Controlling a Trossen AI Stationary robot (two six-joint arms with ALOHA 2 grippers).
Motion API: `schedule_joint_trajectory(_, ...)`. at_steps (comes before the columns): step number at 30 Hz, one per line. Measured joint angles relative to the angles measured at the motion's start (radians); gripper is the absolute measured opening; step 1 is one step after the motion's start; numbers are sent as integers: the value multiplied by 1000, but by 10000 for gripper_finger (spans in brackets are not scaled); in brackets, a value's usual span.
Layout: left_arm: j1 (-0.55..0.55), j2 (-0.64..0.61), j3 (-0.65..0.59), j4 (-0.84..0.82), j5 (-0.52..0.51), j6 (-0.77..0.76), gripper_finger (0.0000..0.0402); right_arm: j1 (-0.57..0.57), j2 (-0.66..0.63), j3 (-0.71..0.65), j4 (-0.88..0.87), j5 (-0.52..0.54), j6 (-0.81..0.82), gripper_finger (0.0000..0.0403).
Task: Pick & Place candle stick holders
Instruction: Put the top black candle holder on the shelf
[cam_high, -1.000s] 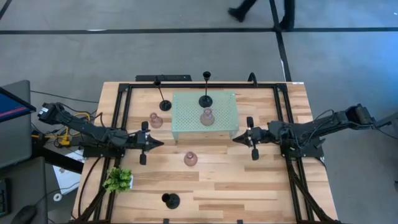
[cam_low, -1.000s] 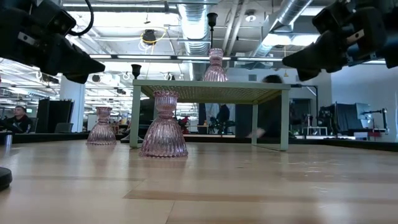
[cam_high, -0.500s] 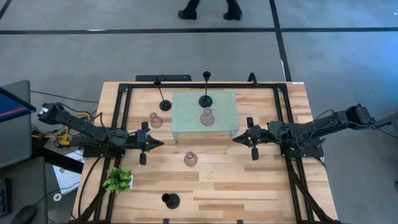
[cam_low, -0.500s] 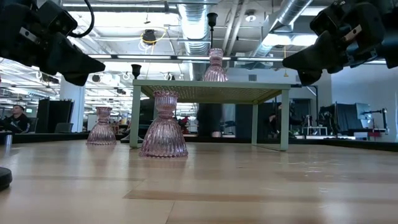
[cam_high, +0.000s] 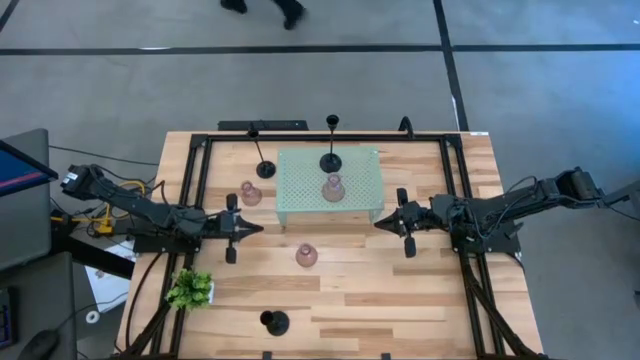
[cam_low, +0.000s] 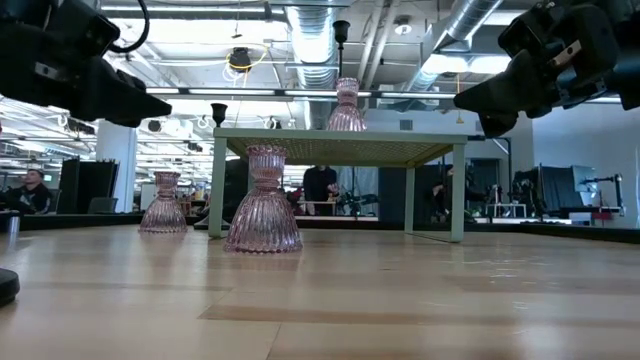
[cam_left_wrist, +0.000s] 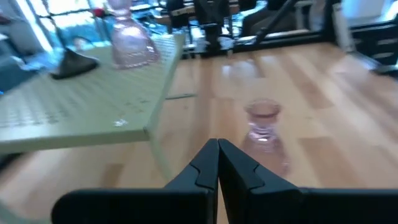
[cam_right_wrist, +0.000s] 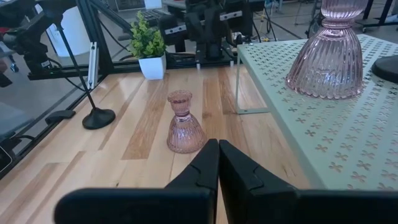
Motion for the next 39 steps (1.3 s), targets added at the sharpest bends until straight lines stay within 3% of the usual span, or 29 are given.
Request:
schedule_joint_trajectory(6,0,0,0,61,-116,51,8,0,0,0,0,0,0,1)
schedule_joint_trajectory(18,0,0,0,100,-149,-15,8,-2,0,0,0,1,-61,1)
schedule_joint_trajectory(21,0,0,0,101,-224,-16,8,-2,0,0,0,1,-61,1)
schedule_joint_trajectory(30,0,0,0,101,-622,-46,8,-2,0,0,0,1,-63,1)
schedule_joint_trajectory(39,3,0,0,101,-652,-43,21,-2,0,0,0,1,-64,1)
